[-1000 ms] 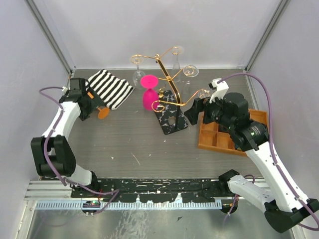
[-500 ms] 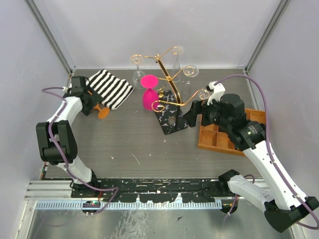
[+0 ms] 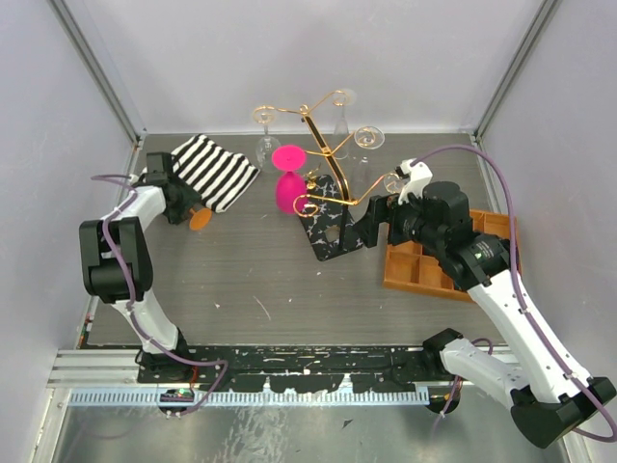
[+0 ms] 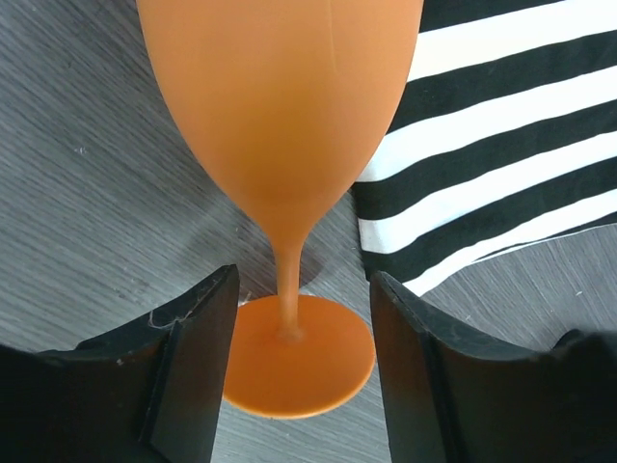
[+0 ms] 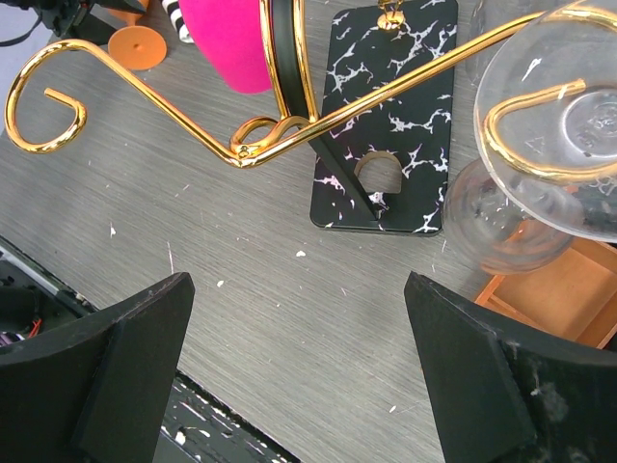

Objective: Place the wine glass upside down on the wine glass rack

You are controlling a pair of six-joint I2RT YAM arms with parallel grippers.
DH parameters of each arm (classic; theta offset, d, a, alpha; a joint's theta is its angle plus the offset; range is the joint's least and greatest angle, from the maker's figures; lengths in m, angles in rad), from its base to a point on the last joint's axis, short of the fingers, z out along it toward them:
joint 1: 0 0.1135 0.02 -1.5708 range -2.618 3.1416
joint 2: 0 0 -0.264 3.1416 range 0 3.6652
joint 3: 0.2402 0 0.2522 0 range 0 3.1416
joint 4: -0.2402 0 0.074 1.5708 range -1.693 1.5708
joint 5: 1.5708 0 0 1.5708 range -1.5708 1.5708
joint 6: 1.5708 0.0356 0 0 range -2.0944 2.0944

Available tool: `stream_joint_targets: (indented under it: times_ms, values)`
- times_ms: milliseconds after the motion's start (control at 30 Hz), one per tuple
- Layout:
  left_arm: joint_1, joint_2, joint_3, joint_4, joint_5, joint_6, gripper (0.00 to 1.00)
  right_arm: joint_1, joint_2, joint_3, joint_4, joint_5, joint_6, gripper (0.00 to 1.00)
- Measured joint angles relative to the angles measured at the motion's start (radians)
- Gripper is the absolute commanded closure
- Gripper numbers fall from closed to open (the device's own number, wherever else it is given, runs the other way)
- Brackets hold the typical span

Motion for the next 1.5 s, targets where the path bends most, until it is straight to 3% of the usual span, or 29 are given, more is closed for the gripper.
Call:
stream_joint_targets:
  times_ms: [233, 367, 500, 667, 1000, 1200, 1500]
  values:
    - [0.000, 0.037, 0.000, 0.035, 0.009, 0.000, 0.48, 0.000, 0.003, 0.000, 0.001, 0.000, 0.000, 0.03]
    - [0.000, 0.062, 0.000, 0.045, 0.016, 0.004, 0.62, 0.000, 0.015, -0.003, 0.008, -0.001, 0.000, 0.03]
    - [0.000, 0.065, -0.001, 0.058, 0.016, 0.010, 0.67, 0.000, 0.022, -0.022, 0.011, -0.001, 0.000, 0.03]
    - [0.000, 0.065, -0.003, 0.074, 0.017, 0.016, 0.92, 0.000, 0.022, -0.029, 0.012, 0.000, 0.001, 0.03]
    - [0.000, 0.020, -0.052, 0.092, 0.016, 0.027, 1.00, 0.000, -0.003, -0.029, 0.010, 0.019, 0.000, 0.02]
    - [0.000, -0.141, -0.121, 0.075, 0.011, 0.039, 1.00, 0.000, -0.034, -0.029, 0.010, 0.056, -0.008, 0.00]
    - [-0.010, -0.594, -0.254, 0.012, 0.029, 0.077, 1.00, 0.000, -0.155, -0.026, 0.026, 0.117, -0.060, 0.00]
